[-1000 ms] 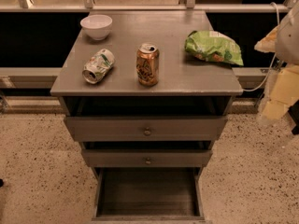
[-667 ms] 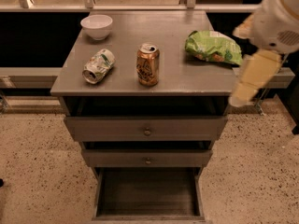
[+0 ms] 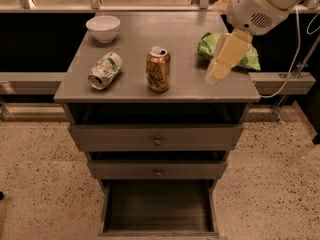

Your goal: Place orange can into bottom drawer

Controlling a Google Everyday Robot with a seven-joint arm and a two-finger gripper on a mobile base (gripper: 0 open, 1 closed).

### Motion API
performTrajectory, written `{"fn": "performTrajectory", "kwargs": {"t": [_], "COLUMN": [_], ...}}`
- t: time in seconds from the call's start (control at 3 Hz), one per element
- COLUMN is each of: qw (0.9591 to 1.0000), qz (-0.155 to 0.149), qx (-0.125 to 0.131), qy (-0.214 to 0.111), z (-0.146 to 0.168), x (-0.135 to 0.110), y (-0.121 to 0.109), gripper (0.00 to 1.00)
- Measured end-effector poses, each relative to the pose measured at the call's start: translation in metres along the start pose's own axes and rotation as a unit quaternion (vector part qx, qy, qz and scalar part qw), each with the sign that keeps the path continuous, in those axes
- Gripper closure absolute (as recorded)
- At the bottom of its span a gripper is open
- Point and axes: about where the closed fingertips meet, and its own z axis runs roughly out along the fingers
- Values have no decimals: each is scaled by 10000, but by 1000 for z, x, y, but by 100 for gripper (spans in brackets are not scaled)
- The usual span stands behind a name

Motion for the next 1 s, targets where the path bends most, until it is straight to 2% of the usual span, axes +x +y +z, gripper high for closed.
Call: {"fn": "performTrajectory", "kwargs": {"t": [0.33,0.67,1.0], "qw": [10000,9989,9893], "qz": [7,68,70], "qx": [-6,-53,-148], "qy": [-51,-471,-1451], "z": [1,5,27], "x": [0,-2,-15], "y": [0,-1,-15], "gripper": [0,0,0]}}
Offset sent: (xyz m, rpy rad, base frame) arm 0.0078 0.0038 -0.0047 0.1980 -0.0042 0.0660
